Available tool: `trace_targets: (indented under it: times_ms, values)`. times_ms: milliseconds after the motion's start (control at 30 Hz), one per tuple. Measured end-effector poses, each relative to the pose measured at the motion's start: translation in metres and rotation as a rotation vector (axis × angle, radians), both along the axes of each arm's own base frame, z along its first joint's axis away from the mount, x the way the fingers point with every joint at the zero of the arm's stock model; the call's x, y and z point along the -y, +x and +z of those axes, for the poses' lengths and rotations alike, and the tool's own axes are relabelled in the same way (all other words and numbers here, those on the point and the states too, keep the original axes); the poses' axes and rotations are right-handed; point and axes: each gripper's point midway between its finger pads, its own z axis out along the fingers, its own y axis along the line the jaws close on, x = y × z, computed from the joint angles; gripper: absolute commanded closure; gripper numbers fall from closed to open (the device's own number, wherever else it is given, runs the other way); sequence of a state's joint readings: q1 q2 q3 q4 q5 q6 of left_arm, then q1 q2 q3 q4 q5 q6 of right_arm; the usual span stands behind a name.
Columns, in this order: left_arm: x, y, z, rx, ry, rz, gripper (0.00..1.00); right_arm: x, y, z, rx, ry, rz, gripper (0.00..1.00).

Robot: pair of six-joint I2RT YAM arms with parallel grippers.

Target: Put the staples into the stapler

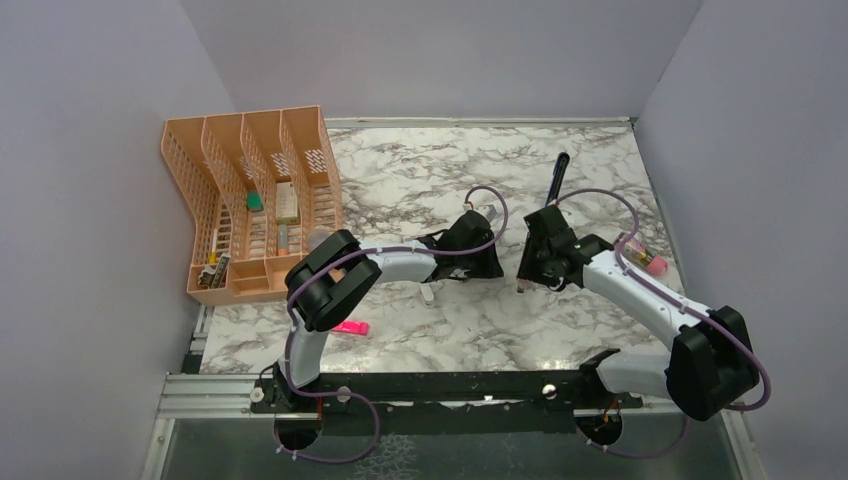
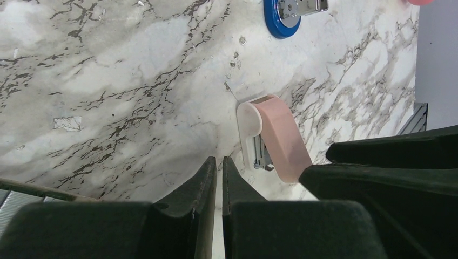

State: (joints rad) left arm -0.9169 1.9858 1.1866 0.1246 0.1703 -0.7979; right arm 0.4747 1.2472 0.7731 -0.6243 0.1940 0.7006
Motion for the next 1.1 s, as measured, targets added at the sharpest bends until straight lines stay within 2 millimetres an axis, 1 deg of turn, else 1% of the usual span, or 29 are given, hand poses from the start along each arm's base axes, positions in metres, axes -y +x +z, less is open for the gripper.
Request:
trace_targets:
  times_ms: [100, 167, 233, 333, 433, 467, 600, 700, 800, 900, 1000, 1100]
  values:
    - [-0.001, 0.000, 0.000, 0.001, 0.001, 0.001, 0.91, -0.001, 0.008, 0.010, 0.029, -0.009, 0.012, 0.70]
    - [-0.001, 0.000, -0.001, 0.001, 0.003, 0.002, 0.91, 0.000, 0.007, 0.010, 0.026, -0.017, 0.016, 0.75]
    - [-0.001, 0.000, 0.000, 0.003, 0.004, 0.001, 0.91, 0.002, 0.005, 0.007, 0.016, -0.025, 0.018, 0.78]
    - [-0.002, 0.000, -0.001, 0.003, 0.006, 0.001, 0.91, 0.005, -0.001, -0.001, -0.012, -0.040, 0.020, 0.80]
    - [-0.003, -0.001, -0.003, 0.000, 0.010, 0.001, 0.91, 0.008, -0.008, -0.017, -0.056, -0.060, 0.021, 0.81]
    - [-0.003, -0.001, -0.003, 0.000, 0.011, 0.001, 0.91, 0.007, -0.008, -0.020, -0.062, -0.058, 0.022, 0.82]
    - [-0.004, -0.002, -0.004, 0.003, 0.014, -0.001, 0.91, 0.000, 0.000, -0.020, -0.041, -0.026, 0.028, 0.82]
    - [-0.004, -0.001, -0.004, 0.005, 0.015, -0.002, 0.91, -0.001, 0.001, -0.019, -0.033, -0.022, 0.028, 0.76]
    - [-0.004, -0.001, -0.004, 0.005, 0.016, -0.002, 0.91, -0.001, 0.001, -0.016, -0.032, -0.024, 0.029, 0.62]
    - [-0.004, -0.001, -0.004, 0.007, 0.015, -0.002, 0.91, -0.001, 0.004, -0.008, -0.019, -0.025, 0.035, 0.51]
    - [-0.006, 0.001, 0.000, 0.018, 0.016, 0.007, 0.91, -0.002, 0.006, -0.006, -0.012, -0.025, 0.043, 0.38]
    - [-0.007, 0.002, 0.007, 0.034, 0.009, 0.016, 0.91, -0.002, 0.006, -0.007, -0.015, -0.028, 0.051, 0.33]
